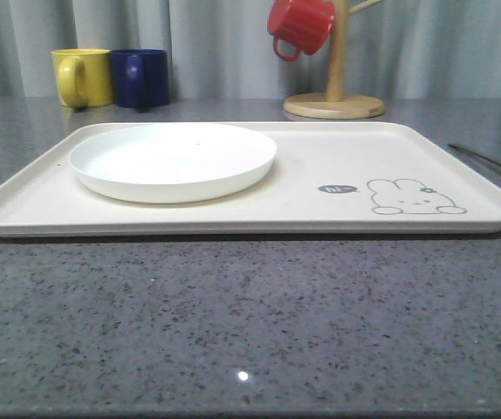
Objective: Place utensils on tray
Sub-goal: 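Move the right gripper above the fork beside the tray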
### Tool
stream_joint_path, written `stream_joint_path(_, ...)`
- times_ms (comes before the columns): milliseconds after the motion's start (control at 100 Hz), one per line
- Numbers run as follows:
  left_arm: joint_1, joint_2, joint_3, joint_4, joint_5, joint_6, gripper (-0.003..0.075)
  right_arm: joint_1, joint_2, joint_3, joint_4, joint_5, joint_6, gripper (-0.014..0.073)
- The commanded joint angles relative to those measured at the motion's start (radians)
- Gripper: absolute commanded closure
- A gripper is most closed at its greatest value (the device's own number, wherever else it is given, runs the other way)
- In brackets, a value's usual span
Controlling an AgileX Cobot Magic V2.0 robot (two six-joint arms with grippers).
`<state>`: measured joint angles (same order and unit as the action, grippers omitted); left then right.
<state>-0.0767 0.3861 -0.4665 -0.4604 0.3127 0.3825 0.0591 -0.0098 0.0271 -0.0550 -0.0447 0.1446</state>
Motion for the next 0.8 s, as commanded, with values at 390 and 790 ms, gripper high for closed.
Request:
stream_joint_path(390,0.002,0.006,-0.025,-0.010,-0.067,0.001,0.0739,-0.007,0.198,-0.444,0.049,0.528,-0.007,0.0662)
stream_joint_path(790,0.002,0.006,-0.022,-0.010,-0.067,0.001,0.0739,-0.007,0.637,-0.774,0.055,0.748,-0.007,0.0662)
